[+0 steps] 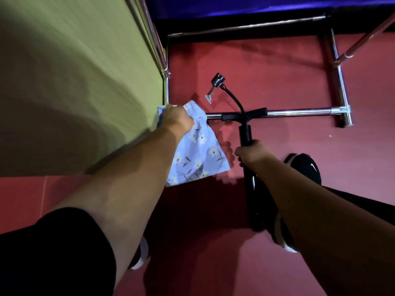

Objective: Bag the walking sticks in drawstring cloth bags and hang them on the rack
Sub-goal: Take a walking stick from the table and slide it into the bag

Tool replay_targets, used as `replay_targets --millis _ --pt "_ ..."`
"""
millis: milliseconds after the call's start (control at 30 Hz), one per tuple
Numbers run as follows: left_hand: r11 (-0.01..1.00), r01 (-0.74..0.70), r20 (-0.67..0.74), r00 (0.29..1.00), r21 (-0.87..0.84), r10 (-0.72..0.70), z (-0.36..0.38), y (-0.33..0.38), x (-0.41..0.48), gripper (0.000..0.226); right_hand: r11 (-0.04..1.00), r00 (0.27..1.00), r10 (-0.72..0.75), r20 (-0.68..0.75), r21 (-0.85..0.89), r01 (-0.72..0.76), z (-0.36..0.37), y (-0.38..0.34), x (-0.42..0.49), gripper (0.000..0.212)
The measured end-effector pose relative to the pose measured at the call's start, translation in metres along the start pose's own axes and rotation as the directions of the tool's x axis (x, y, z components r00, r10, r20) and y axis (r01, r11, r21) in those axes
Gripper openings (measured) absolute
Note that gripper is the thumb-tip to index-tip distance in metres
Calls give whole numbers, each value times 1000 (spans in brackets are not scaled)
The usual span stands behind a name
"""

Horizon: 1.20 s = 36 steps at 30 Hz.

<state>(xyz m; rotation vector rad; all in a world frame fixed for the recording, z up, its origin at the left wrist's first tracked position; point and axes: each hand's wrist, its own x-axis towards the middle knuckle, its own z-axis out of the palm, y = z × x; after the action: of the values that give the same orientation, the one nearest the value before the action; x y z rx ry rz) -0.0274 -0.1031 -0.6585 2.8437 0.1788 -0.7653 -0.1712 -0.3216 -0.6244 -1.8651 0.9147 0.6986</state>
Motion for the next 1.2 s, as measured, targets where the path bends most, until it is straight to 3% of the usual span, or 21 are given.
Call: replay_targets --millis 67,200,267,400,500,567,733,967,1033,1200 --pt "1000 -7 -76 997 -19 5 3 -3 4 39 1000 1000 -8 -13 -3 8 1 0 1 40" --pt "989 -5 82 996 -145 17 17 -5 24 72 1000 1000 -6 -25 13 6 3 2 8 42" --pt "979 38 93 995 -200 -20 19 -6 21 56 1000 999 0 -38 16 1 4 3 9 43" --pt "980 -34 -62 998 -196 22 20 -11 14 53 1000 999 9 -46 22 -8 5 5 10 51" --pt "952 -93 -190 981 -290 38 14 -7 5 35 999 999 11 -42 36 -9 7 1 8 47" --pt "921 -92 -245 970 -378 -4 4 0 -7 41 999 999 8 -39 43 -6 9 -7 4 44" --pt "884 5 -160 983 -467 -90 -17 17 -35 62 997 998 -29 -62 74 34 10 -42 -13 51" --pt "928 -134 -118 988 -347 99 -90 38 -112 15 964 975 -129 -182 207 166 -18 -101 -91 35" --pt "935 -202 -55 979 -290 195 -124 40 -144 12 944 965 -182 -190 241 226 -32 -116 -132 30" --pt "882 -360 -120 933 -305 339 -208 31 -222 16 908 956 -278 -91 301 292 -70 -150 -230 19"
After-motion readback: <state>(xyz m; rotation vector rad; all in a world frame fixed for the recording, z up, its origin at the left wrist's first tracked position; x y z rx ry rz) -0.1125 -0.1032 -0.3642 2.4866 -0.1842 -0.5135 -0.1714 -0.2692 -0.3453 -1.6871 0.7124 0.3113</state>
